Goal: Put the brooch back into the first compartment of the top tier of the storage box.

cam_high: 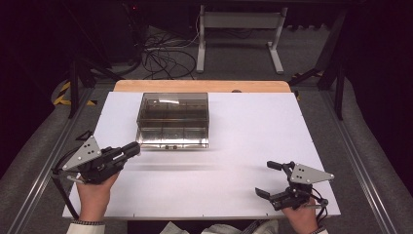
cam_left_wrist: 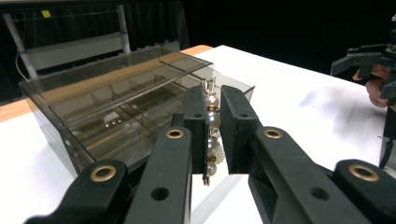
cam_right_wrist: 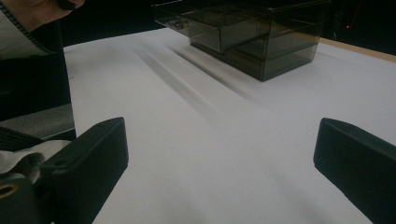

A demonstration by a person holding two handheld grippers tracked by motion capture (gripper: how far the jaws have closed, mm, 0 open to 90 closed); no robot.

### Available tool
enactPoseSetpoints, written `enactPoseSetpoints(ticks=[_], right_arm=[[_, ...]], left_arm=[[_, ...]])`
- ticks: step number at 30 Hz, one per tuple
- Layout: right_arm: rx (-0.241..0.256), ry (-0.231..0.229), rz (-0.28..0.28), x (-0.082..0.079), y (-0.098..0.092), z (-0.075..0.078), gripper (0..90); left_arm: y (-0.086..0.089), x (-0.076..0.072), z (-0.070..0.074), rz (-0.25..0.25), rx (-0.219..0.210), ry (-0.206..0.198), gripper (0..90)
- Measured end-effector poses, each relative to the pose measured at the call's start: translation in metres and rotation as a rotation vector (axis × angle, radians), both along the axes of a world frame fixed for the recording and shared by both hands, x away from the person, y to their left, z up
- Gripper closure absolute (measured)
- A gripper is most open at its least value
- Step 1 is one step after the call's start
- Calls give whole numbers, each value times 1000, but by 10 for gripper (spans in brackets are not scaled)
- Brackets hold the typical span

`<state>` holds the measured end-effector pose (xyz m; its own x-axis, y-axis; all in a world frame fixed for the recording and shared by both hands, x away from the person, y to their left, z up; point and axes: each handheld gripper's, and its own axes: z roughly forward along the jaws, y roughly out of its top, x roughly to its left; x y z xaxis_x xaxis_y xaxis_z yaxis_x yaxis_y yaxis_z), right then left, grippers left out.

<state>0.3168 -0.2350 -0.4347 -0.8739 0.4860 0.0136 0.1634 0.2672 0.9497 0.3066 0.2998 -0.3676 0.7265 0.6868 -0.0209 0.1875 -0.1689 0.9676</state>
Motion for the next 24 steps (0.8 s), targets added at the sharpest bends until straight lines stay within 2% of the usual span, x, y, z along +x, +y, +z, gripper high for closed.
enactPoseSetpoints(ticks=[5,14,24], right_arm=[[1,0,-1,0,0,0,39],[-1,1,-1,0,0,0,39],[-1,4,-1,0,0,-1,39]], left_arm=[[-6,7,8,-1,25,7,820],[-11,18,9,2,27,49,820],[-17,34,11,17,48,78,819]])
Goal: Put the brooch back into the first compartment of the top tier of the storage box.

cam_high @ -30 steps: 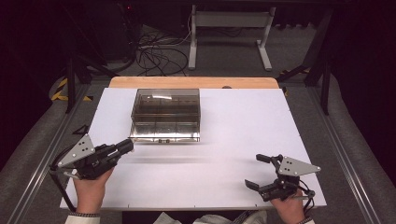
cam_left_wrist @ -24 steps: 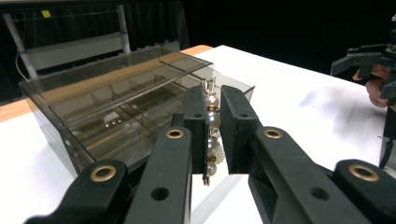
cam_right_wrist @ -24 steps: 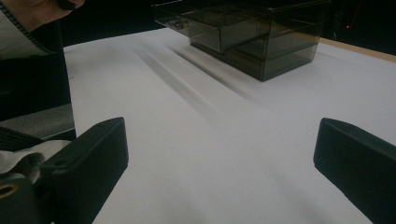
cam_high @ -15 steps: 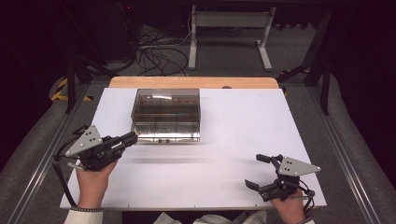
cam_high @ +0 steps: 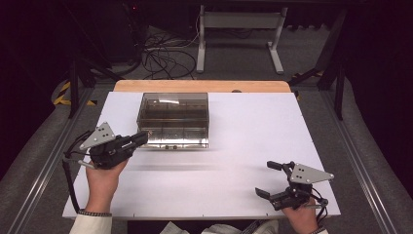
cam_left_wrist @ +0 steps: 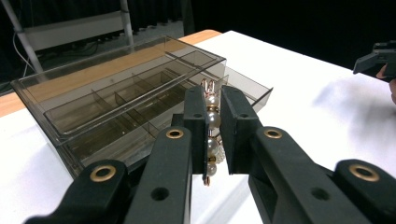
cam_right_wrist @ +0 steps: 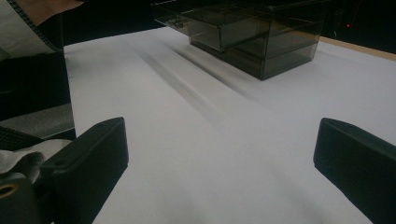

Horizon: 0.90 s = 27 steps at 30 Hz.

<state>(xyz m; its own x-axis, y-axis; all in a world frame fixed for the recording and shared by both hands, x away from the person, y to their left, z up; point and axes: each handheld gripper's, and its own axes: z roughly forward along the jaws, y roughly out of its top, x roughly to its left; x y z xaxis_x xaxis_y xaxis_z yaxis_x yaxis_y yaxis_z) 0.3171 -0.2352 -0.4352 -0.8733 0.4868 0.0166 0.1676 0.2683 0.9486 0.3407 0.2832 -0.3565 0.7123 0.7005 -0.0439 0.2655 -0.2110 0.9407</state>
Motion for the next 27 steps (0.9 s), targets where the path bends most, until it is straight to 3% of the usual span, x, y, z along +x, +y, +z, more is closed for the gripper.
enactPoseSetpoints(ticks=[15,20,27], right_arm=[[-4,2,5,1,1,-1,39],[-4,3,5,1,1,-1,39],[-5,4,4,2,1,-1,40]], left_arm=[[-3,26,-6,38,24,45,818],[-5,34,-9,57,52,39,818],[-6,45,-15,76,51,43,818]])
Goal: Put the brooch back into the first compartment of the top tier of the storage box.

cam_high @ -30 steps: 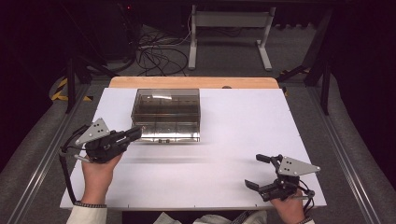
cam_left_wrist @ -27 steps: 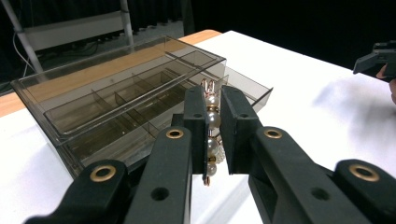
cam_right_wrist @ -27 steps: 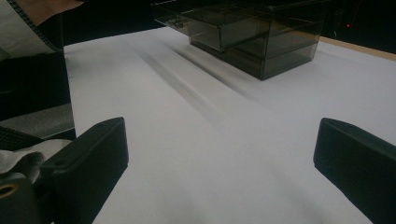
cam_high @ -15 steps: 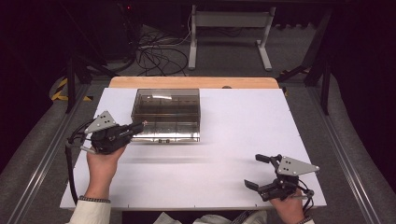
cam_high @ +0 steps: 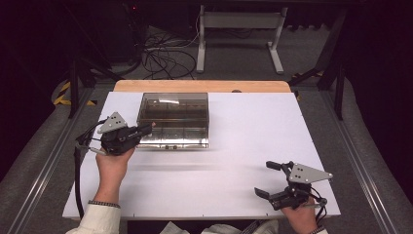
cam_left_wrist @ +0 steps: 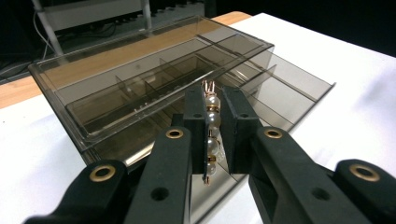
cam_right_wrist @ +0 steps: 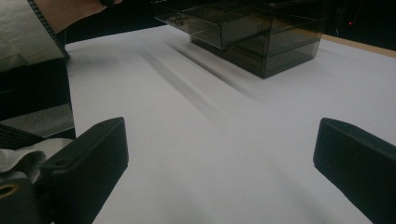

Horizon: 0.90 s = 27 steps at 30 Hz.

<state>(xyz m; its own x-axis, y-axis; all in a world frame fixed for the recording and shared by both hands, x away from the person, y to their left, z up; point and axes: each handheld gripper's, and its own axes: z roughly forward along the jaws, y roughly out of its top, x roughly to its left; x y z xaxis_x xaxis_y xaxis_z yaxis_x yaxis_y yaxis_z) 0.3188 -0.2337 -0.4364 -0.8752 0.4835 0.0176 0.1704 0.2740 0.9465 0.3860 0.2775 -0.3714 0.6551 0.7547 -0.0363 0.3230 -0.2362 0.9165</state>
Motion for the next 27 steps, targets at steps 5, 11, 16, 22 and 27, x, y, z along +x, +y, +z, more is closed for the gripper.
enactPoseSetpoints(ticks=[5,11,16,22,27], right_arm=[[-1,1,0,0,0,0,39],[-1,3,0,0,0,0,40],[-5,2,3,0,1,0,40],[-2,3,2,0,0,0,40],[-2,2,2,0,-1,0,40]], left_arm=[[1,9,-6,14,1,9,817],[0,12,-8,17,8,12,817],[0,15,-11,21,15,21,817],[-2,14,-11,15,17,30,817],[-2,13,-10,11,12,36,817]])
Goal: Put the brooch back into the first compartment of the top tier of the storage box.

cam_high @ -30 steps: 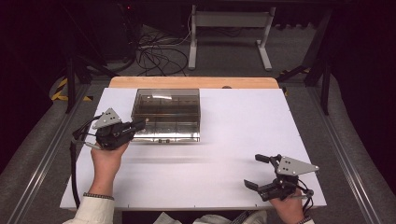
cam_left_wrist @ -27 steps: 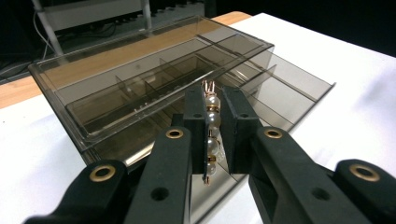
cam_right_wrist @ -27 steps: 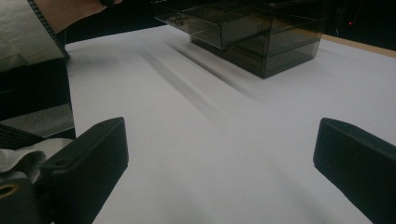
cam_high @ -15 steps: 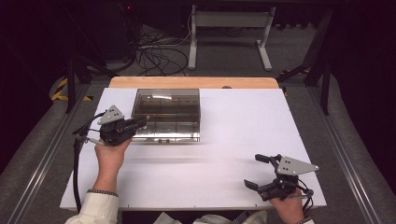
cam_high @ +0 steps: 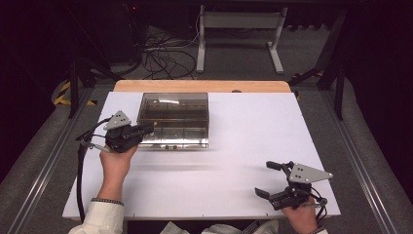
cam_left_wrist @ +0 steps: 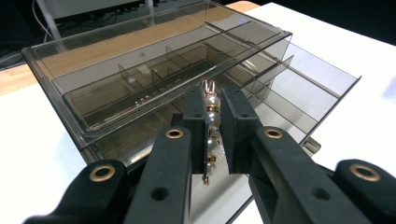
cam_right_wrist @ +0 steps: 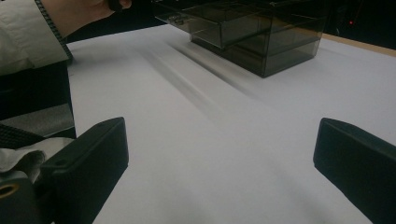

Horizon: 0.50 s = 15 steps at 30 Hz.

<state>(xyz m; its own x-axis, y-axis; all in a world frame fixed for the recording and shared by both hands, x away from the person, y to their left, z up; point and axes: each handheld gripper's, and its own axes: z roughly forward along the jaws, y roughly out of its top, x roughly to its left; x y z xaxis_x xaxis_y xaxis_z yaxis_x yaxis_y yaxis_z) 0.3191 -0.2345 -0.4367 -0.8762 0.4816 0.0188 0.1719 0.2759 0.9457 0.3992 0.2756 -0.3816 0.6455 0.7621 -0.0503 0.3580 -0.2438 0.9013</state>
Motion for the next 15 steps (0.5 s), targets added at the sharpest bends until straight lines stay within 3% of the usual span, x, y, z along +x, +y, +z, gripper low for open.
enactPoseSetpoints(ticks=[8,15], right_arm=[[0,-1,1,0,0,0,40],[-2,2,1,0,1,0,41]], left_arm=[[1,1,-1,-8,20,20,817],[4,3,-3,-9,37,67,816]])
